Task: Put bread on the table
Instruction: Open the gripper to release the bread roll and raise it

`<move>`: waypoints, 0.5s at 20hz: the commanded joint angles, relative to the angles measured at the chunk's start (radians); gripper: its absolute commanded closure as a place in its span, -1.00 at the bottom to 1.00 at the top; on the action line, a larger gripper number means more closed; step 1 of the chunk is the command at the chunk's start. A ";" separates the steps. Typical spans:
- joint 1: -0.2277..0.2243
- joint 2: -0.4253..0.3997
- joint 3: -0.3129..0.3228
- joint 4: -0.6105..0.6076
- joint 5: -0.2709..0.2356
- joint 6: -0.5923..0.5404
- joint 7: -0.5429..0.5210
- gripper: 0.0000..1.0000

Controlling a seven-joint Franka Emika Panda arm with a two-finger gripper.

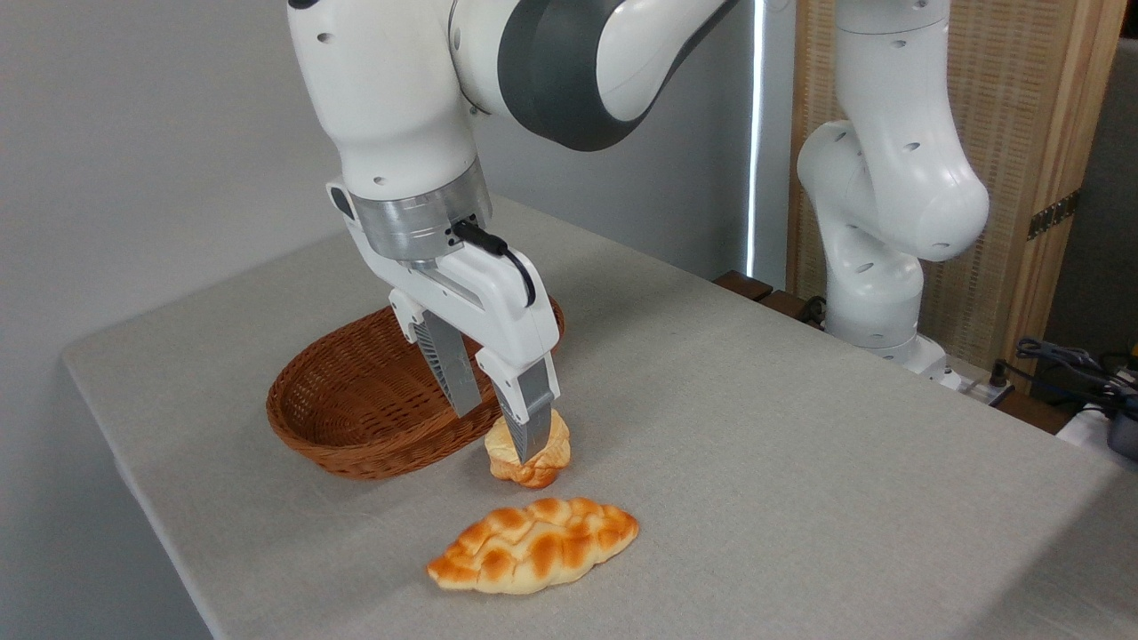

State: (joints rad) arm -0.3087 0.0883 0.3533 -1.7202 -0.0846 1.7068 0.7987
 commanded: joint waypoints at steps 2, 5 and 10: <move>-0.012 -0.032 0.003 0.054 -0.010 0.004 0.007 -1.00; -0.020 -0.051 -0.002 0.080 -0.012 0.005 -0.006 -1.00; -0.020 -0.067 -0.040 0.096 0.000 0.039 -0.055 -1.00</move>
State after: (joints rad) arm -0.3245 0.0288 0.3316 -1.6254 -0.0853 1.7174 0.7794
